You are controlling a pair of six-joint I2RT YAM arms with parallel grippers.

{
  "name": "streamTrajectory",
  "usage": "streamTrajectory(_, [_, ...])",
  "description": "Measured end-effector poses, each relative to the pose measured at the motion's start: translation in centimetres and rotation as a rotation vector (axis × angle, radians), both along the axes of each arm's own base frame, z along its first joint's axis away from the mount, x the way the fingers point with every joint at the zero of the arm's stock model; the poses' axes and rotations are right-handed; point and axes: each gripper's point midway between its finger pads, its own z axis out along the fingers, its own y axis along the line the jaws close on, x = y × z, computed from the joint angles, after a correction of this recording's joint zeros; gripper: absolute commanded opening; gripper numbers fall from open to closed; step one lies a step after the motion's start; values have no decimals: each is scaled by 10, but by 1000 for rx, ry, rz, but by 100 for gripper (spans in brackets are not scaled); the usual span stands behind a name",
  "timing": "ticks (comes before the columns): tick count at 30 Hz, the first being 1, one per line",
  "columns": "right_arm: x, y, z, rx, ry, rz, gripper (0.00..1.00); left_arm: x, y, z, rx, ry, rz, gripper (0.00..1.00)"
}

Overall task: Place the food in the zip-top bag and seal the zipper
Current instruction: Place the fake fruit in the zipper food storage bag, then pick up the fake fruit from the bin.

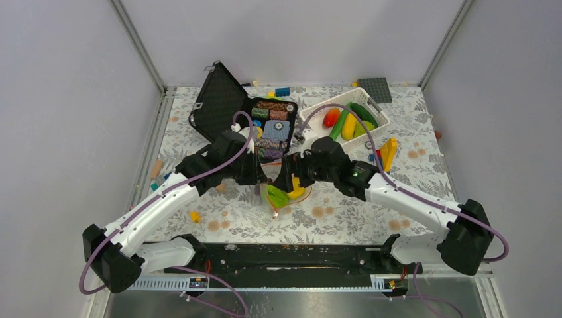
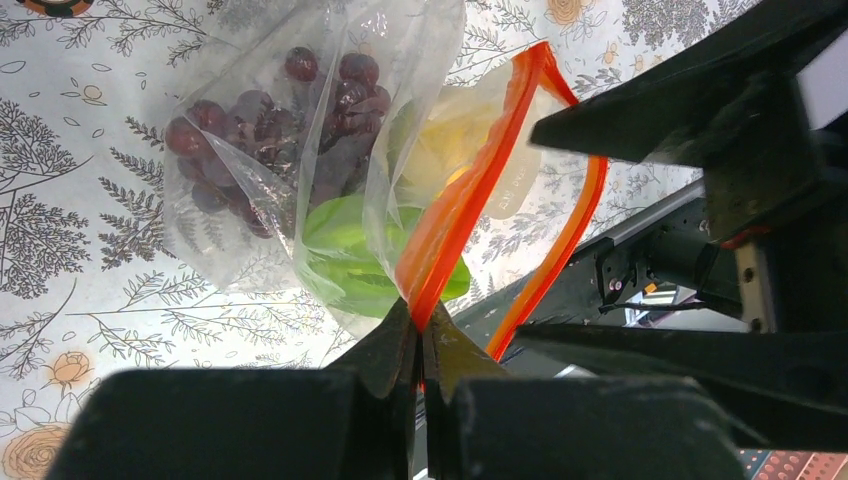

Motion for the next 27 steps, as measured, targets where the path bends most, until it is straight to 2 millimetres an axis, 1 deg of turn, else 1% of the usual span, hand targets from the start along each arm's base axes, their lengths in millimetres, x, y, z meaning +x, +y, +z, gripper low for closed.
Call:
streamTrajectory(3, [13,-14,10,-26,-65,-81,100,1,1,0,2,-3,3,0])
streamTrajectory(6, [37,-37,26,-61,-137,-215,100,2,2,0,7,-6,9,0])
streamTrajectory(9, [79,-70,42,-71,-164,-399,100,3,3,-1,13,-10,16,0])
streamTrajectory(12, [140,-119,44,-106,-132,-653,99,3,3,-2,16,-12,17,0])
streamTrajectory(14, [171,-139,37,-141,-114,-761,100,3,4,-3,20,-11,17,0])
streamTrajectory(15, [190,-146,32,-162,-99,-812,100,3,4,-5,23,-11,19,0])
streamTrajectory(17, [218,-152,18,-197,-66,-872,100,4,5,-6,28,-10,23,0])
streamTrajectory(19, [248,-154,4,-212,-26,-917,100,4,6,-7,32,-12,27,0])
streamTrajectory(21, [273,-157,-13,-219,12,-959,99,5,7,-8,37,-13,32,0])
streamTrajectory(23, [294,-163,-32,-228,48,-1005,97,6,8,-8,40,-16,36,0])
streamTrajectory(25, [307,-170,-50,-236,83,-1046,95,6,8,-8,42,-17,39,0])
streamTrajectory(27, [317,-176,-64,-239,110,-1079,93,7,9,-8,43,-19,39,0])
